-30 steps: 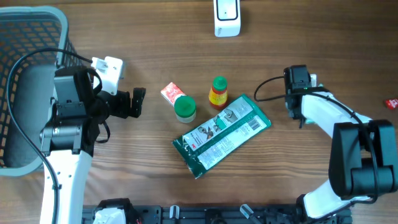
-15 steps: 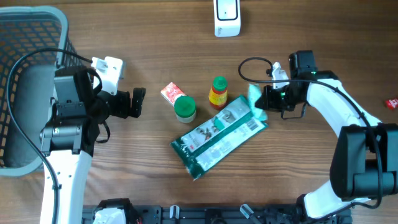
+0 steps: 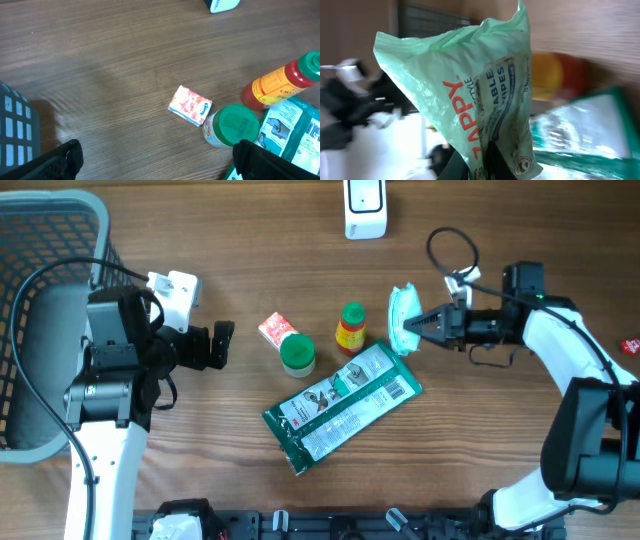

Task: Scan the item barcode

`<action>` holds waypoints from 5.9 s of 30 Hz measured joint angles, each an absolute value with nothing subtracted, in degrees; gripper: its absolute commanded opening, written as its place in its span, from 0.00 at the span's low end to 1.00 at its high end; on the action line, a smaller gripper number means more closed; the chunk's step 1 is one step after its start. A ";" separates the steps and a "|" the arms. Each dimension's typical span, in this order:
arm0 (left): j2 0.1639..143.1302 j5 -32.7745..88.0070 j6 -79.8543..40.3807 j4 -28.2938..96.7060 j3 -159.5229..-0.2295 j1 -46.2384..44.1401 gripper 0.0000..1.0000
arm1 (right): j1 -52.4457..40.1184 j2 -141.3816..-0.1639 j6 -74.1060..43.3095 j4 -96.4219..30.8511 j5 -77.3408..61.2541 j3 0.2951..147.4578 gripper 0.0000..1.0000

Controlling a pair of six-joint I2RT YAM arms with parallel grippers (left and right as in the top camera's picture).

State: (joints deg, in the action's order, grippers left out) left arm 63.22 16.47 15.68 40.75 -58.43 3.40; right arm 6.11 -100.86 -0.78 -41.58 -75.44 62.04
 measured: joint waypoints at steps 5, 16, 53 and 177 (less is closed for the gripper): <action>63.22 16.47 15.68 40.75 -58.43 3.40 1.00 | 6.20 -100.86 -5.28 -41.63 -85.34 62.04 0.04; 63.22 16.47 15.68 40.75 -58.43 3.40 1.00 | 6.22 -100.55 -13.17 -51.16 -89.32 62.04 0.04; 63.22 16.47 15.68 40.80 -58.43 3.40 1.00 | 6.20 -78.37 13.76 -77.06 -88.51 62.04 0.04; 63.22 16.47 15.68 40.75 -58.43 3.40 1.00 | 33.63 -139.70 -14.59 -45.87 10.57 118.15 0.57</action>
State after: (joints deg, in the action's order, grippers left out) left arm 63.22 16.47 15.68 40.75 -58.43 3.40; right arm 33.63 -139.70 -14.59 -45.87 10.57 118.15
